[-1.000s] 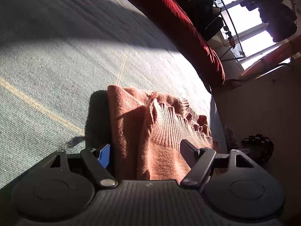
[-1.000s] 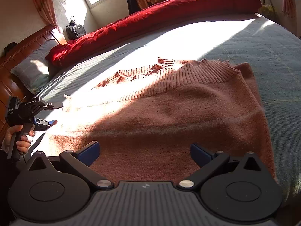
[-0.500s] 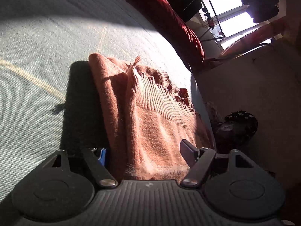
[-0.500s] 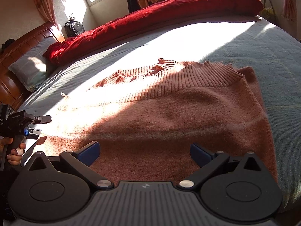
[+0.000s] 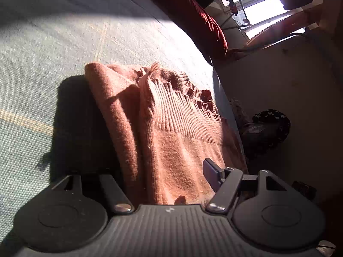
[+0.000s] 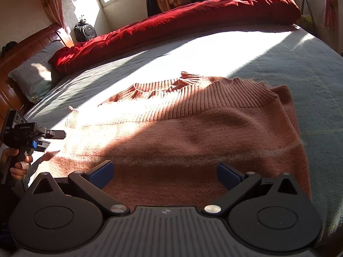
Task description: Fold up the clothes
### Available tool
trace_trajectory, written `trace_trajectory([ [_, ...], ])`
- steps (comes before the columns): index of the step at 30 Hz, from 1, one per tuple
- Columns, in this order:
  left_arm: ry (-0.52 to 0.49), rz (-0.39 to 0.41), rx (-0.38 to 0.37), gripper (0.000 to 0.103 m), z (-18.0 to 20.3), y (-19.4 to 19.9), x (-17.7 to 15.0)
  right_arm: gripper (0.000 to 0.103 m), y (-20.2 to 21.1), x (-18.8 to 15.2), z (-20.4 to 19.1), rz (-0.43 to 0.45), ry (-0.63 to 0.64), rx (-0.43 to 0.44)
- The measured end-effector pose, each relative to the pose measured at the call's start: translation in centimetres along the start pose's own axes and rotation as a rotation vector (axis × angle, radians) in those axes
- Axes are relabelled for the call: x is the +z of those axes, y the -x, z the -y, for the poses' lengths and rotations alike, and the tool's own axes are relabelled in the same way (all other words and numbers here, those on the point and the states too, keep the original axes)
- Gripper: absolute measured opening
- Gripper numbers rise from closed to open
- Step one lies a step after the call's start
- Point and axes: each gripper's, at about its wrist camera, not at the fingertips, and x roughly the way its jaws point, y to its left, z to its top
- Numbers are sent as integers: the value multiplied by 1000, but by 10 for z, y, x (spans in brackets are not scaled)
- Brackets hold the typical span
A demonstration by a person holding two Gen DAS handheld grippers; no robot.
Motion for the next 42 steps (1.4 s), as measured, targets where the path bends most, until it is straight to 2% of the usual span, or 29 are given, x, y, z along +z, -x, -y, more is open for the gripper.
trace_trajectory([
  [1,17,1,0,59,-5,4,-1,103,-2,0,1,-2,-4,2],
  [3,34,-5,20,47,-9,2,2,103,-4,2,-1,-2,-1,10],
  [8,33,-6,65,34,-9,0,3,103,-5,12,-18,30,56,22],
  [14,-19,0,125,33,1,1,-2,103,-19,15,-31,11,86,35],
  [23,-41,9,149,33,3,1,-5,103,-34,22,-46,-3,89,81],
  [34,-50,15,152,33,5,-3,-4,103,-67,33,-64,-27,124,116],
  [36,-55,19,154,33,5,-2,-5,103,-80,31,-64,-49,125,100],
  [42,-57,29,143,33,5,-2,-4,103,-88,16,-66,-10,170,71],
])
